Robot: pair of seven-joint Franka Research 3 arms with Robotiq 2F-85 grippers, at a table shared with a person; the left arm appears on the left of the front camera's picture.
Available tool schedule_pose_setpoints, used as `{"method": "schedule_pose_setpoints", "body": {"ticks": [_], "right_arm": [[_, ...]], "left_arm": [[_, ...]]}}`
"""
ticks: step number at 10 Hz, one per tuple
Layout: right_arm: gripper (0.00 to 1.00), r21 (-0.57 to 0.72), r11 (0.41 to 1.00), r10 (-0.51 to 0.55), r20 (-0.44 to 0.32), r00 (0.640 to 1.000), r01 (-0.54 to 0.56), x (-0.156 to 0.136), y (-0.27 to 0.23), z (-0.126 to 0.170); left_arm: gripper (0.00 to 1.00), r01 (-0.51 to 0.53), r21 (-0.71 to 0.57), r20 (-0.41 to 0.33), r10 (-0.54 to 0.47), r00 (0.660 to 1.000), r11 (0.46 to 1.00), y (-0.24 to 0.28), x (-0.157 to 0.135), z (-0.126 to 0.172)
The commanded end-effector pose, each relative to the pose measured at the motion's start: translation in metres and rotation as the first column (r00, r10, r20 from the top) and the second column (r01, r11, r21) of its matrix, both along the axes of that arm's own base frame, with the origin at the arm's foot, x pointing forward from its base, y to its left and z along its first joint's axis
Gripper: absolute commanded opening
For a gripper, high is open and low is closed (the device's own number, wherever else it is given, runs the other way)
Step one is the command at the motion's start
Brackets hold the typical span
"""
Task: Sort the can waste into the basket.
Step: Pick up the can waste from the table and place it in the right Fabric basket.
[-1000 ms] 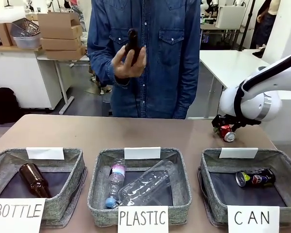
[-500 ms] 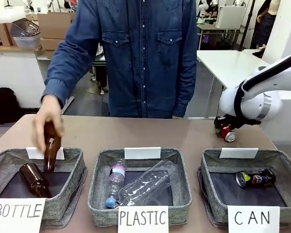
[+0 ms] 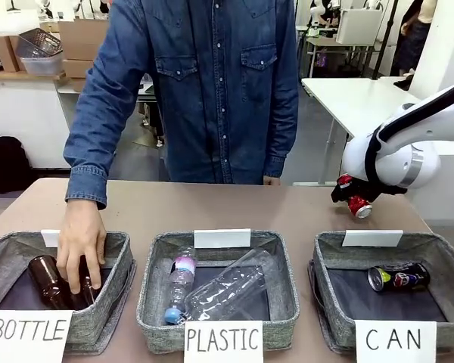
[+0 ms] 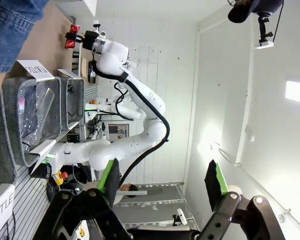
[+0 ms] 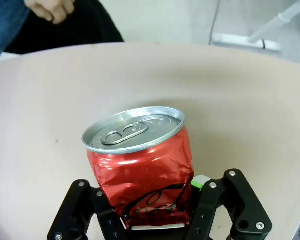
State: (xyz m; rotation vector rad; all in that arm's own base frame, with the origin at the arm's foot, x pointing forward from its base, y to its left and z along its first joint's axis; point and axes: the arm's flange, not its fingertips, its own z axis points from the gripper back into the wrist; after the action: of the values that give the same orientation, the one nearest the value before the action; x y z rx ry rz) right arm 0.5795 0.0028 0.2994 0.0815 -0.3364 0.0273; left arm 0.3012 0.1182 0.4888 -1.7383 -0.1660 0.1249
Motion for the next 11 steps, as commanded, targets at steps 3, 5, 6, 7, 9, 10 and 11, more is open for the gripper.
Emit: {"method": "schedule_pose_setpoints", "body": {"ticks": [3,5,6,7,9,10,11], "right_arm": [[0.00,0.006,1.000,-0.010,0.020,1.000,0.010,0.000,-0.002,0.004],[0.00,0.007,1.000,-0.006,0.034,0.999,0.005,-0.004,-0.002,0.010],[0.00,0.053,0.998,0.027,0.093,0.995,-0.032,-0.020,-0.003,0.035],[0.00,0.071,0.992,0.088,0.192,0.978,-0.103,-0.050,-0.005,0.075],[0.00,0.125,0.919,0.321,0.313,0.894,-0.374,-0.129,-0.013,0.158],[0.00,0.089,0.875,0.437,0.274,0.857,-0.475,-0.172,-0.016,0.187],[0.00,0.124,0.810,0.533,0.251,0.808,-0.573,-0.209,-0.014,0.205]], "left_arm": [[0.90,0.003,-0.010,0.009,-0.003,1.000,1.000,0.000,-0.002,0.004],[0.90,0.003,-0.010,0.009,-0.003,1.000,1.000,0.000,-0.002,0.004],[0.90,0.003,-0.010,0.009,-0.003,1.000,1.000,0.000,-0.002,0.004],[0.90,0.003,-0.010,0.009,-0.003,1.000,1.000,0.000,-0.002,0.004],[0.90,0.003,-0.010,0.009,-0.003,1.000,1.000,0.000,-0.002,0.004],[0.90,0.003,-0.010,0.009,-0.003,1.000,1.000,0.000,-0.002,0.004],[0.90,0.003,-0.010,0.009,-0.003,1.000,1.000,0.000,-0.002,0.004]]}}
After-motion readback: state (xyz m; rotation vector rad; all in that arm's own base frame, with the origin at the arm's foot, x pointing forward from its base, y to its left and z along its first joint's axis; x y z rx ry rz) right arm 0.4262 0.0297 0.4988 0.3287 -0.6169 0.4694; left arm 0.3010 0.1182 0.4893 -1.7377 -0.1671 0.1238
